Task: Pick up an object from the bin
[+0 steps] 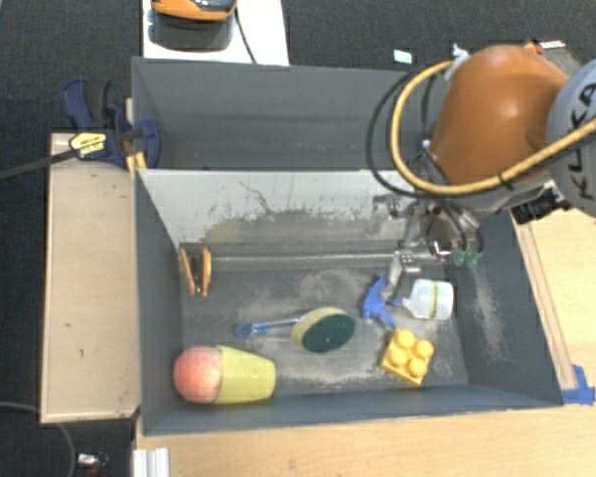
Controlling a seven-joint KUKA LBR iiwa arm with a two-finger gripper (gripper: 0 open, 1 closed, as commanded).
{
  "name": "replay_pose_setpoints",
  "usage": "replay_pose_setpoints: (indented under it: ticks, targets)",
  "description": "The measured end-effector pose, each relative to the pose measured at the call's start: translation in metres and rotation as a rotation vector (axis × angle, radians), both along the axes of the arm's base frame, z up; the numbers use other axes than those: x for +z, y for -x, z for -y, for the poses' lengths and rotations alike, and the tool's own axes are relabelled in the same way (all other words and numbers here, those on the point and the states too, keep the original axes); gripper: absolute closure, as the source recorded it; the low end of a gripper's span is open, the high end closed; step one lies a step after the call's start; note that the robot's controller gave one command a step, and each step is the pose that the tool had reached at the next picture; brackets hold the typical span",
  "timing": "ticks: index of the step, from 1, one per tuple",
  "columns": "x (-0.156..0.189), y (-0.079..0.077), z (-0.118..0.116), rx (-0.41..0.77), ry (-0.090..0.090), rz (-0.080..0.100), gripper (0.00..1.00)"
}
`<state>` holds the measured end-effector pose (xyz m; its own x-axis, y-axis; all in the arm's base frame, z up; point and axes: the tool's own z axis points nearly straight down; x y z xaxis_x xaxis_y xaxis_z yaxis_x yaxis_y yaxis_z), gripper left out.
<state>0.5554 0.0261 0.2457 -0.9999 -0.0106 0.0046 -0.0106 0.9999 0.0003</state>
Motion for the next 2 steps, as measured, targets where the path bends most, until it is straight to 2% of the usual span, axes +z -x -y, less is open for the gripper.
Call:
replay_pose_setpoints:
  ticks: [1,2]
  targets:
    - [0.005,-0.001,0.0,-0.001,0.0,0.009,0.0]
    - [-0.084,0.02,-0.03,0.034,-0.001,0.012,0.0]
